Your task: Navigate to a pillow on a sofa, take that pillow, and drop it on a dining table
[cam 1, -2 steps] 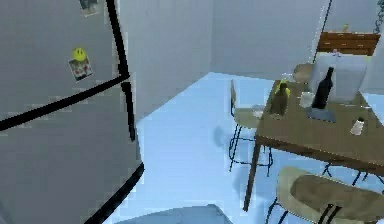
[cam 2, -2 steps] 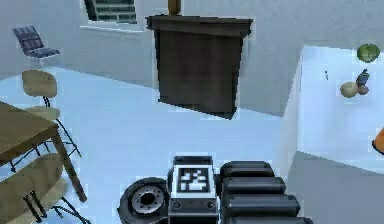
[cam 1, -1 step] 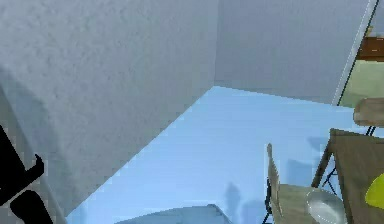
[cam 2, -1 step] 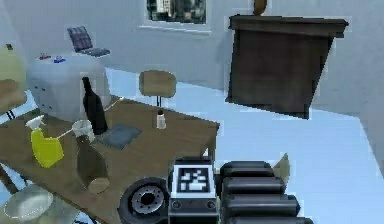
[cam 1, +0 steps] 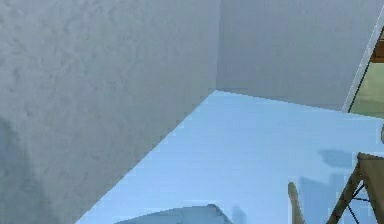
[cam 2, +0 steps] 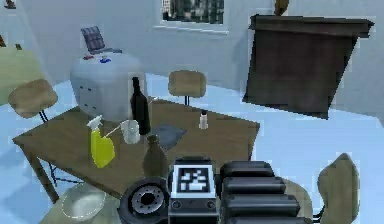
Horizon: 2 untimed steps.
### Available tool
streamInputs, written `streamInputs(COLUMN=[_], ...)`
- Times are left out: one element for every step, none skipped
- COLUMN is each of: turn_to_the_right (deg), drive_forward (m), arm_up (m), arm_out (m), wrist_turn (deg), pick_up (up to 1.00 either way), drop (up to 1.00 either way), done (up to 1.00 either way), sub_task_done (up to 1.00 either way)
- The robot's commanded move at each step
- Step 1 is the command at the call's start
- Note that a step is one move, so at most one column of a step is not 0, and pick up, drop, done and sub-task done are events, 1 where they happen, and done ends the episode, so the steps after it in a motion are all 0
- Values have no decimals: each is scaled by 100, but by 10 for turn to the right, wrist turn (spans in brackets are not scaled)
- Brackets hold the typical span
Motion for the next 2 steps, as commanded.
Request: streamInputs(turn_to_the_right=[450, 450], drive_forward=[0, 0], arm_up=[0, 0], arm_out=[0, 0], wrist_turn=[0, 0], pick_up=[0, 0], drop=[0, 0], done=[0, 0], sub_task_done=[0, 0])
